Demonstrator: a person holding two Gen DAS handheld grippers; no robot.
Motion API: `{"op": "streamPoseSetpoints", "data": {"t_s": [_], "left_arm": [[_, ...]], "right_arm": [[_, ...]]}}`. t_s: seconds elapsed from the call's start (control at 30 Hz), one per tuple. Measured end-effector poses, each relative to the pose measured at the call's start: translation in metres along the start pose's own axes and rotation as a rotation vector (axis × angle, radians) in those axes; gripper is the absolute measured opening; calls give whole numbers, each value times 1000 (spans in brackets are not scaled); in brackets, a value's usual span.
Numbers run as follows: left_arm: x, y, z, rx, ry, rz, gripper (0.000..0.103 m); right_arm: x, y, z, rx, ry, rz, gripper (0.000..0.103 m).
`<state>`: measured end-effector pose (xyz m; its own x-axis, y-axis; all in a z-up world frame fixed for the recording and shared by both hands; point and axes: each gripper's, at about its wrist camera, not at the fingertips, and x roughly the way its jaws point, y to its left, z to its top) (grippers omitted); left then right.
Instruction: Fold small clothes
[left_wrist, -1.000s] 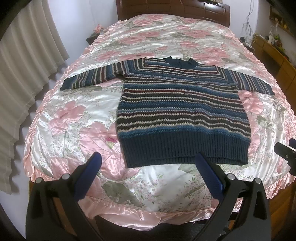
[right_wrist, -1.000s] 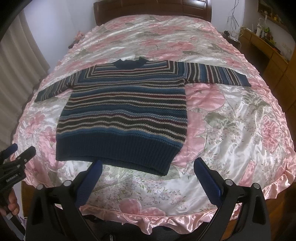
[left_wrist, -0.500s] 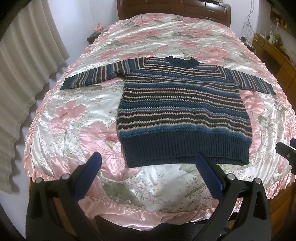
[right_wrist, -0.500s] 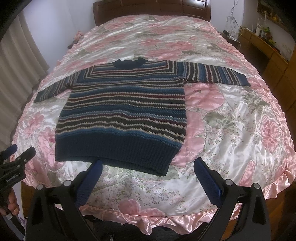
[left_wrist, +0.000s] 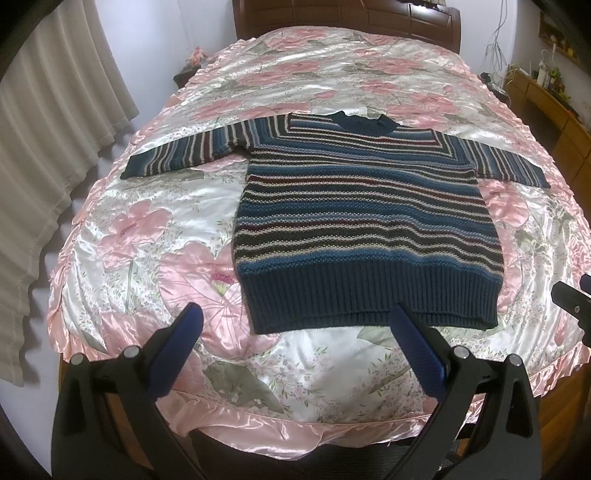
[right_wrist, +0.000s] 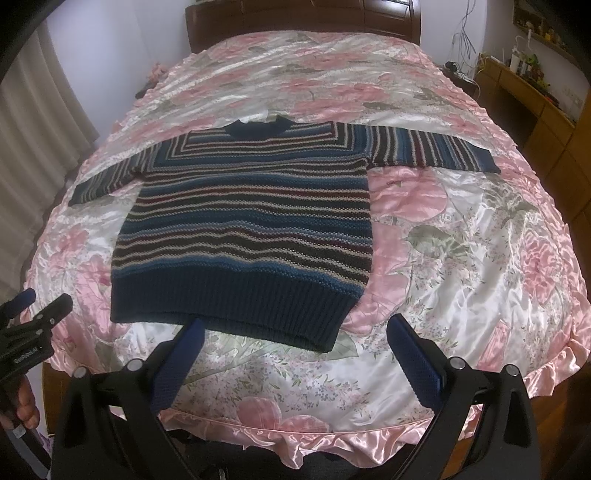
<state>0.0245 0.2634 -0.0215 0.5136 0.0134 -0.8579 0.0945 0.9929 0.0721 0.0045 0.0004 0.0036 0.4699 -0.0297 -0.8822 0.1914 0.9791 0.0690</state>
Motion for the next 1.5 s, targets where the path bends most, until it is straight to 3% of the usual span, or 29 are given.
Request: {"op": "streamPoseSetpoints", "data": {"t_s": [0.3, 0.47, 0.7, 0.87, 1.03, 1.13, 1.33, 1.5], "left_arm": [[9, -3, 2, 2, 17, 4, 100], [23, -17, 26, -2, 20, 5, 100], [55, -74, 93, 13, -29, -13, 100], [94, -144, 152, 11, -69, -54, 100], [141, -205, 199, -12, -69, -93, 100], [171, -240, 227, -24, -46, -122, 100], [221, -298, 264, 24, -26, -95, 100], [244, -310, 271, 32, -17, -85, 100]], "right_arm": [[0, -5, 3, 26, -15, 8, 99], [7, -40, 29, 51, -58, 8, 99], [45, -155, 108, 164, -110, -61, 99], [105, -243, 171, 170, 0, -94, 99], [172, -332, 216, 266, 89, -98, 99], [204, -373, 235, 314, 119, -105, 99], [261, -439, 258, 373, 197, -134, 99], [284, -484, 260, 487, 193, -86, 99]]}}
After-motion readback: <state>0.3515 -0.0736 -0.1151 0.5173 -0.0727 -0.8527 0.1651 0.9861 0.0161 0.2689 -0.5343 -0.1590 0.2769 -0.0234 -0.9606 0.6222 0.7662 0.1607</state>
